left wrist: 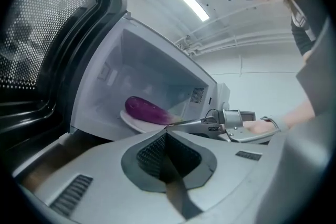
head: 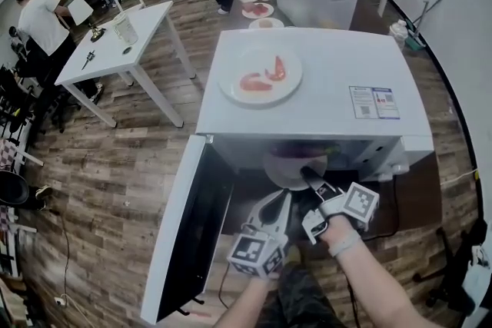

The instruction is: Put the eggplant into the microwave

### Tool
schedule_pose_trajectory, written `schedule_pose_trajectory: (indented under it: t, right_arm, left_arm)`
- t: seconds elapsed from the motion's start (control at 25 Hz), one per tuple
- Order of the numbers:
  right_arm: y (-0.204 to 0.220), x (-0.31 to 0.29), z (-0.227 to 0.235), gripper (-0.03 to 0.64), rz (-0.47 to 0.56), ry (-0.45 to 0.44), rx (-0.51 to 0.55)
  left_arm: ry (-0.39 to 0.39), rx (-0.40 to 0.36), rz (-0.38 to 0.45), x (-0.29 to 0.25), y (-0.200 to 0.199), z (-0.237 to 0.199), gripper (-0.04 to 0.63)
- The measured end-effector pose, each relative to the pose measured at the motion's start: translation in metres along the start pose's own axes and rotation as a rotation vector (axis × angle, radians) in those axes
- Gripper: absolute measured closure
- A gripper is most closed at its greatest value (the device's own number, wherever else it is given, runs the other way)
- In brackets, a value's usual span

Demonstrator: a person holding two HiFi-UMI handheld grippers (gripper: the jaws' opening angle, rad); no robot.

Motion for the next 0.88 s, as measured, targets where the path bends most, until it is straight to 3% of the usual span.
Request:
schedule_pose_trajectory:
  t: [0.28,0.64,0.76,0.88]
  right_arm:
    - [0.007,-0.006,-0.011,0.469,-0.102,-0.063,0.138]
    - [0.015,0.014,-0.003,0.466,-0.157,-0.059,0.249]
    - [0.012,0.025,0.004,0.468,-0.169,0.051,0.408]
    - [0.015,0.026,0.0,0.468,-0.219,0.073,0.594]
  left_arm:
    - [-0.013,0.018,0.017,-0.007,-0.004,0.0,0.592]
    - [-0.033,0.031,0.021,-0.01,-0.006,-0.004,0.592]
    - [-0.04,0.031,0.018,-0.01,-0.005,-0.006,0.592]
    - [-0.045,0.036,0.017,-0.013,-0.007,-0.007,0.592]
Point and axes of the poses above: the fingertips, and each gripper's own axes: x backward along the fingers, z to its right, y out of its underside, the point moved 7 cm from there along x, backward along the fingers, and after that the axes turned 4 degrees about -x, right-handed, at the moved point
